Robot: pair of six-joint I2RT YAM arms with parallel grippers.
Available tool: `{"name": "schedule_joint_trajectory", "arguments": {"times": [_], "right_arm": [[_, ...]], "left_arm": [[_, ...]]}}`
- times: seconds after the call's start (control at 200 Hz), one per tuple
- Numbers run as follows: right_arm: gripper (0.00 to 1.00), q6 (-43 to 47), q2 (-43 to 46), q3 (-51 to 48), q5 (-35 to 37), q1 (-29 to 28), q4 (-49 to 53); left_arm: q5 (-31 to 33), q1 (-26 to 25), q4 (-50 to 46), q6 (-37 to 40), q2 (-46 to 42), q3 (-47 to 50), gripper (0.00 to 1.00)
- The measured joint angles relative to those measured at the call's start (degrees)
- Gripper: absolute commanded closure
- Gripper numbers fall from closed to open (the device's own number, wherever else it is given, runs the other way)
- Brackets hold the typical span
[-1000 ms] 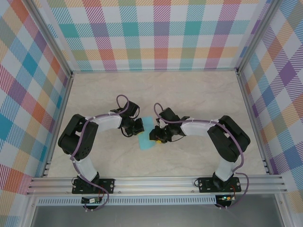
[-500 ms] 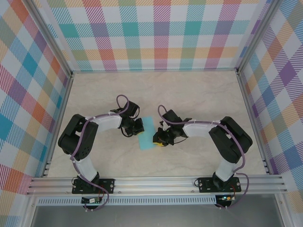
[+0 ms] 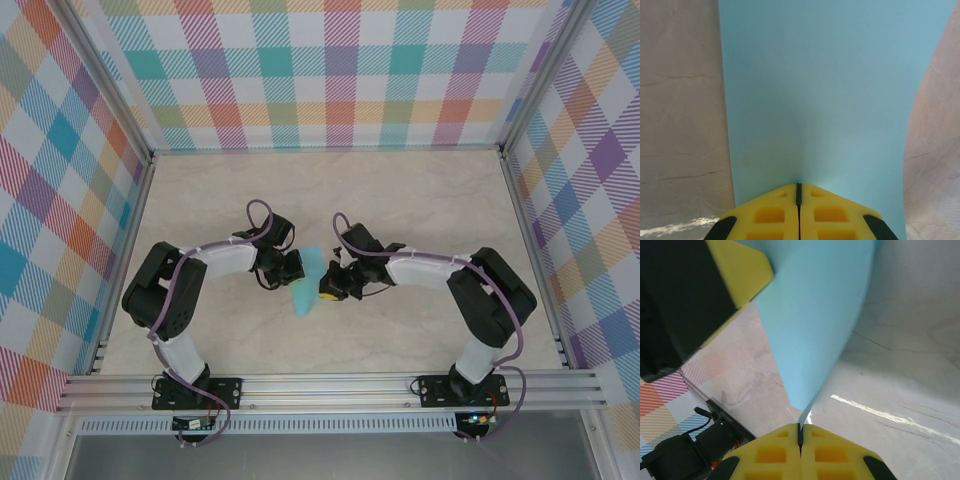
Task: Fold a paper plane with a square sheet of paper (pick it up from the middle)
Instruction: Third fold the triangle at the center of the table.
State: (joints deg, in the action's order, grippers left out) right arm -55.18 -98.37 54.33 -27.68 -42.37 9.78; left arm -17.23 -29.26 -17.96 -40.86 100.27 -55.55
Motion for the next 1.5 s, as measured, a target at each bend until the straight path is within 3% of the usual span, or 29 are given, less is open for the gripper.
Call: {"name": "schedule_joint_trajectory", "arguments": {"times": [0.245,0.65,1.5], "right_arm": [[0.97,0.0,-4.2,4.5,0.8,-0.2,1.7],[0.97,1.6,-10.3,9.4,1.0,-1.6,1.9],[0.97,2.1,-14.7,11.8,1.0,-2.0,-1.4]], "left_arm": [[4.0,0.2,1.3,1.3,-6.0,0.0,0.94],[6.7,0.7,1.4,2.8,1.7,-1.8,0.96],[7.0,0.8,1.2,2.9,2.2,-2.4,0.98]]}}
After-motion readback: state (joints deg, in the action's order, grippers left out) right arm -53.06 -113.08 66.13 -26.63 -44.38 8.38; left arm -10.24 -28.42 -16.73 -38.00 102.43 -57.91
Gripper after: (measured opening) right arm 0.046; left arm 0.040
